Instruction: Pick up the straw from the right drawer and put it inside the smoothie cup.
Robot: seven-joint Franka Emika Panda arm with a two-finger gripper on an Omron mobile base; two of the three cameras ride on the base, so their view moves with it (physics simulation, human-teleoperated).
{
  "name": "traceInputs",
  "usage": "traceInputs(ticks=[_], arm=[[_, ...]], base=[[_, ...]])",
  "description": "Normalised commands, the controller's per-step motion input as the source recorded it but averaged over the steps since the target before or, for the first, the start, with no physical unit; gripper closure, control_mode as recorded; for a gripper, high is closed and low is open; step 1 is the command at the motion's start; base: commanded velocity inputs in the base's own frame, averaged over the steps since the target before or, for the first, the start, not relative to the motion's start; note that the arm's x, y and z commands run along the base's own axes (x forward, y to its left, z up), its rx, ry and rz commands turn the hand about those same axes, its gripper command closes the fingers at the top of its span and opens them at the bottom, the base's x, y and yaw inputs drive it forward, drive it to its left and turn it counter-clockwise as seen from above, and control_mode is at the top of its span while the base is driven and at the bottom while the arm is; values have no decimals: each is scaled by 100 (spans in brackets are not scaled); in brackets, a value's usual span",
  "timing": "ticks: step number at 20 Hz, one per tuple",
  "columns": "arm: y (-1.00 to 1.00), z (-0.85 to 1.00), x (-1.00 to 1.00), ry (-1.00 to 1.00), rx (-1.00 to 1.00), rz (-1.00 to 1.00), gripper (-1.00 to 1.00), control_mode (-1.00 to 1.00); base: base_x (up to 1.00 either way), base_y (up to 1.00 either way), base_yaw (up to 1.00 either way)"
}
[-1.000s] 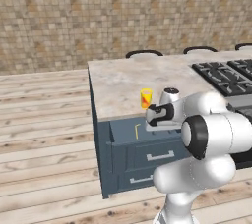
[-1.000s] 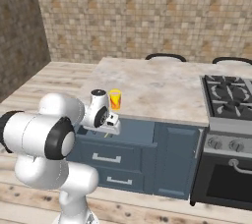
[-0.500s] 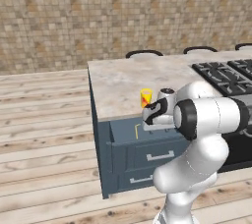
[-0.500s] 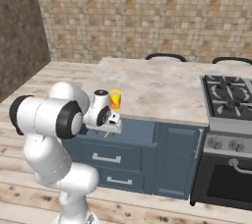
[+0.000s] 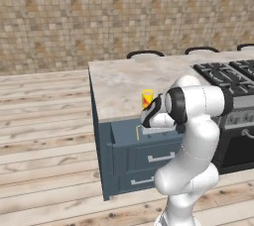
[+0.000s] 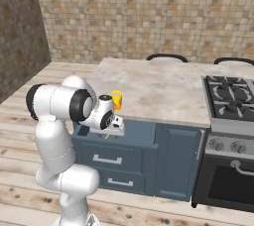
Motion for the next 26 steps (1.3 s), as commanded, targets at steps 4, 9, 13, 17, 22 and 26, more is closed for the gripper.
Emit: traceInputs(ticks=[4,9,13,17,22,26], arm=[[0,-38,27,5,0,5,-100,-100],[0,-41,16,8,0,5,-100,-100],[0,-42,-29,14,0,2,-100,-100],[-1,-33,-100,5,0,3,-100,-100],[-1,-10,-100,0,0,6,-100,-100],[0,4,-100,-6,0,9,-100,-100]], base=[[0,0,0],[0,0,0],[0,0,0],[0,0,0],[0,0,0],[0,0,0]])
